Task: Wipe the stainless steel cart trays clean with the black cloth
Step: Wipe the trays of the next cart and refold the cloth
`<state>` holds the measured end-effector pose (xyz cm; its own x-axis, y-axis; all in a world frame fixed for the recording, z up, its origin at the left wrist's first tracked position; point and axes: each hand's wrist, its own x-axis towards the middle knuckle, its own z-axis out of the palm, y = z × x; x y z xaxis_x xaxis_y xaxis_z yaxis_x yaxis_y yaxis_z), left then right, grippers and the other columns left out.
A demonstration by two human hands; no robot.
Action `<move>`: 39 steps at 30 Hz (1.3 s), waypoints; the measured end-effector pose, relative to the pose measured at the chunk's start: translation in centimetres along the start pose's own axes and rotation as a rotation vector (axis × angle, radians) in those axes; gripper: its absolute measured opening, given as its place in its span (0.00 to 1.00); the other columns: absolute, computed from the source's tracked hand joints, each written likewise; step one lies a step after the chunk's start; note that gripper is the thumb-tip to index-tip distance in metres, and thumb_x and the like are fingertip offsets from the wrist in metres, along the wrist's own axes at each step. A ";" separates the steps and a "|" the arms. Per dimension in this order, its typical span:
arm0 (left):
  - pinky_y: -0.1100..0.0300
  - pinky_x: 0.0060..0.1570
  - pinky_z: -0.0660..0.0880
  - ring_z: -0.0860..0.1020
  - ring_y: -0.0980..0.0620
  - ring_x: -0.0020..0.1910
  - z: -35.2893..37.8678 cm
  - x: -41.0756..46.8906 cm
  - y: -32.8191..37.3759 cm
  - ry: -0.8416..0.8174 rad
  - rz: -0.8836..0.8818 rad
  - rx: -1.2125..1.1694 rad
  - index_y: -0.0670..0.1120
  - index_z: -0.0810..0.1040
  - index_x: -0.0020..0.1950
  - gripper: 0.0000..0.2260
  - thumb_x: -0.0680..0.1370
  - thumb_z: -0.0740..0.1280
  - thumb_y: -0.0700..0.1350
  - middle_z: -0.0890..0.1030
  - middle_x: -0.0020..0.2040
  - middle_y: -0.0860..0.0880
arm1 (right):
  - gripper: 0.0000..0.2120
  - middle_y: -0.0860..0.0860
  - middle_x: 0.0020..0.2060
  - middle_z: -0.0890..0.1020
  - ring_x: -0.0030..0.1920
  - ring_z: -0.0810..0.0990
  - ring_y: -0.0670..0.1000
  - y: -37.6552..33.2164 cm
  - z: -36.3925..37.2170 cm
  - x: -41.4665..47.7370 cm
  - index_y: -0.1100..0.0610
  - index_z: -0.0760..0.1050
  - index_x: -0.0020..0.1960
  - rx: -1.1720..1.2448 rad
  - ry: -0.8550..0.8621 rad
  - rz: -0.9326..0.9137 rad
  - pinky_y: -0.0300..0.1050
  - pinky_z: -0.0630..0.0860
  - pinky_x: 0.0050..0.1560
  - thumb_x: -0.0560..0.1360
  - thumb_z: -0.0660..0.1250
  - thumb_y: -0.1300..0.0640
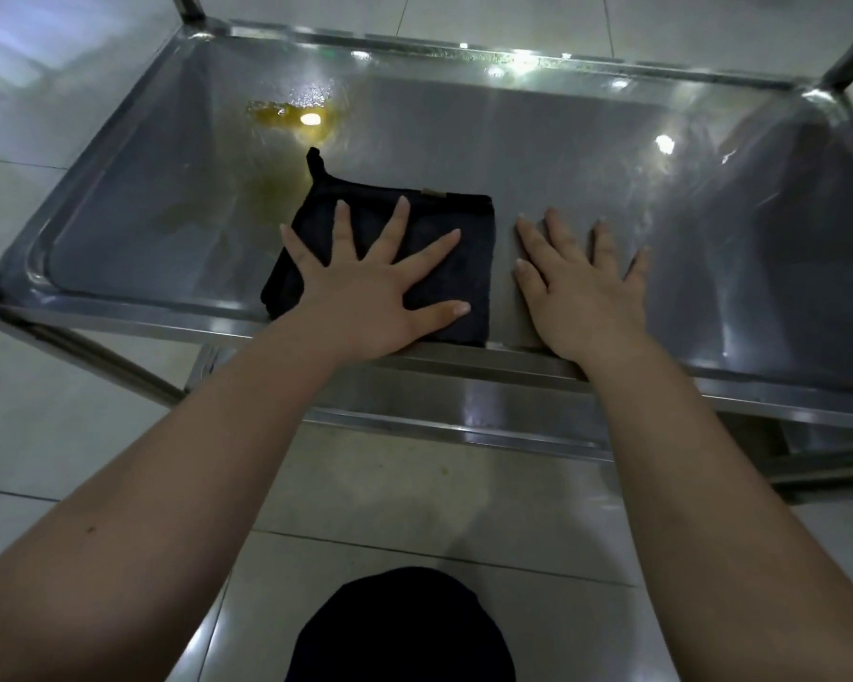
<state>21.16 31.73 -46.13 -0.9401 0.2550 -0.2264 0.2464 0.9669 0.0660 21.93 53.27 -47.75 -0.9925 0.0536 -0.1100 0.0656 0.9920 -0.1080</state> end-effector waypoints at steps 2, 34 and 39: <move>0.22 0.63 0.33 0.32 0.33 0.75 0.0 -0.4 1.4 -0.010 -0.004 0.001 0.75 0.34 0.72 0.33 0.69 0.41 0.79 0.31 0.78 0.57 | 0.24 0.40 0.79 0.44 0.79 0.40 0.59 -0.1 0.0 0.0 0.37 0.43 0.78 -0.002 -0.002 0.004 0.71 0.38 0.72 0.83 0.40 0.40; 0.25 0.67 0.35 0.38 0.37 0.78 -1.3 0.5 -6.2 0.050 -0.160 -0.087 0.75 0.41 0.73 0.34 0.67 0.39 0.78 0.41 0.80 0.58 | 0.25 0.41 0.79 0.46 0.79 0.42 0.58 0.0 0.0 -0.2 0.37 0.44 0.79 0.010 0.025 0.002 0.69 0.40 0.73 0.82 0.42 0.38; 0.22 0.65 0.36 0.36 0.33 0.77 -0.1 1.4 -3.1 0.087 -0.156 -0.028 0.74 0.38 0.74 0.32 0.70 0.38 0.77 0.38 0.80 0.55 | 0.24 0.41 0.79 0.48 0.78 0.43 0.61 -0.6 -0.6 0.2 0.38 0.49 0.78 0.036 -0.014 0.049 0.74 0.39 0.71 0.83 0.45 0.40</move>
<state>19.06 29.14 -46.54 -0.9835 0.0989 -0.1512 0.0900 0.9939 0.0643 21.64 52.75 -47.11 -0.9865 0.1000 -0.1296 0.1177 0.9835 -0.1371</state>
